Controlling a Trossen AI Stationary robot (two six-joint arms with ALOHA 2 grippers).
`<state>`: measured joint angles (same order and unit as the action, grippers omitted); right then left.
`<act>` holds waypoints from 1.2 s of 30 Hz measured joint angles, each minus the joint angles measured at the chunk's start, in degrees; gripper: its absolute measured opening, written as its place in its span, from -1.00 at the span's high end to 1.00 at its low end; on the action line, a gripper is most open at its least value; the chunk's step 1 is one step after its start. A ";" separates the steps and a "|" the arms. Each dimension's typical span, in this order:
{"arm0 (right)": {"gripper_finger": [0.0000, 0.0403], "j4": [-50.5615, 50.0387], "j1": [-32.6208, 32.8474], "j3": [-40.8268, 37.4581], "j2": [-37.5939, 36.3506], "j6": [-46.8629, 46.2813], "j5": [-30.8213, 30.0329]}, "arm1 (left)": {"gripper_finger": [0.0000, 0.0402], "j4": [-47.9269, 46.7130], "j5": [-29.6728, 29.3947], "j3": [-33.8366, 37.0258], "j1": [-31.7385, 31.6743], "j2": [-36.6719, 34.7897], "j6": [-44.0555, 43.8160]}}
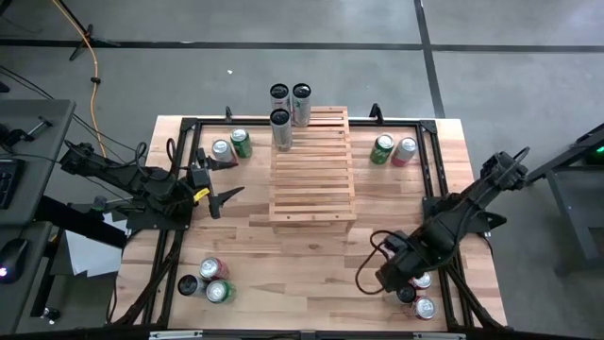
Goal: Place canned beverage on shelf
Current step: Put the white yellow soda can aligned with the other white yellow soda can on the shelf
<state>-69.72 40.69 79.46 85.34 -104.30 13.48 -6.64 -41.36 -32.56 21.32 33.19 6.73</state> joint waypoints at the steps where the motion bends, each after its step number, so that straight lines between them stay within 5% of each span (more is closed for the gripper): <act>1: -0.74 0.91 0.48 0.00 0.00 -0.87 -0.04 | -0.52 0.03 0.02 0.00 0.01 0.00 0.47; 36: -0.74 1.45 2.81 -0.04 5.63 -8.23 3.59 | -0.52 0.01 0.00 0.00 0.01 0.02 1.45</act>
<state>-68.27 43.50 79.42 90.97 -112.53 17.07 -6.63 -41.36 -32.56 21.32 33.21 8.18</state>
